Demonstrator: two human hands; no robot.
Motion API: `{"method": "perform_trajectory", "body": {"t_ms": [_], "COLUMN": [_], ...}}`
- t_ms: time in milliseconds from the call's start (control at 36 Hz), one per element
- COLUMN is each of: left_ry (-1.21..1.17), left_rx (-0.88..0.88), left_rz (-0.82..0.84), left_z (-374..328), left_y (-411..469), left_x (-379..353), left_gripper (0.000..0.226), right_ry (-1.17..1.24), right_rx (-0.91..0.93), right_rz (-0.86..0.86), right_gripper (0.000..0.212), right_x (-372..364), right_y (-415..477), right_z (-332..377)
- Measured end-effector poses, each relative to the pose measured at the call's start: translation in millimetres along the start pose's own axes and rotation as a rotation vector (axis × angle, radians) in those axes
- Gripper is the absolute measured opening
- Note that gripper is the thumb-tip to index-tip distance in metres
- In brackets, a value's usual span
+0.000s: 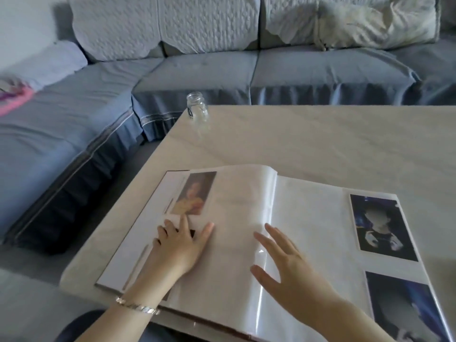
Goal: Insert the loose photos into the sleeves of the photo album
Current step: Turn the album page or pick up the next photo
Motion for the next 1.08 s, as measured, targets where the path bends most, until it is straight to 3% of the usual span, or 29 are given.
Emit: {"method": "perform_trajectory", "body": {"t_ms": [111, 250, 417, 472, 556, 611, 694, 861, 972, 1083], "left_ry": [-0.025, -0.261, -0.560, -0.575, -0.554, -0.451, -0.185, -0.246, -0.353, -0.503], "left_rx": [-0.058, -0.206, -0.471, -0.518, -0.499, -0.412, -0.319, -0.300, -0.329, -0.317], "left_rz": [-0.015, -0.037, 0.098, 0.144, 0.081, 0.044, 0.078, 0.103, 0.182, 0.342], "left_z": [-15.8, -51.9, -109.5, -123.2, -123.8, -115.7, -108.6, -119.9, -135.3, -150.4], "left_y": [-8.3, -29.8, -68.3, -77.3, -69.6, -59.9, -53.2, -55.7, -64.3, -80.3], "left_x": [-2.4, 6.9, 0.9, 0.3, 4.6, 2.7, -11.9, -15.1, -24.3, -53.7], "left_gripper": [0.080, 0.063, 0.048, 0.049, 0.063, 0.062, 0.085, 0.102, 0.090, 0.066], "right_ry": [0.121, 0.447, 0.855, 0.929, 1.031, 1.048, 1.055, 1.095, 0.975, 0.877], "right_rx": [-0.123, -0.331, -0.454, -0.476, -0.507, -0.534, -0.581, -0.605, -0.634, -0.656], "right_rz": [-0.029, -0.119, -0.124, -0.143, -0.112, -0.098, -0.087, -0.123, -0.156, -0.211], "right_gripper": [0.066, 0.083, 0.088, 0.093, 0.104, 0.093, 0.075, 0.049, 0.050, 0.064], "right_x": [-2.9, 6.9, 17.6, 25.7, 27.6, 23.7, 14.3, 16.4, 20.4, 26.7], "right_y": [1.9, -3.6, -4.4, -8.1, -15.8, -21.3, -28.1, -29.2, -36.1, -44.8], "right_z": [-13.7, -42.2, -53.4, -60.4, -73.8, -82.4, -91.8, -96.1, -106.3, -123.6]}}
Point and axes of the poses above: each hand's wrist, its own y-axis towards the middle knuckle, its own x-axis out of the back of the hand, z = x × y, the point moved 10 cm from there along y, towards the middle knuckle, and after that the axes turned 7 degrees about -y, right-handed, at the moved point
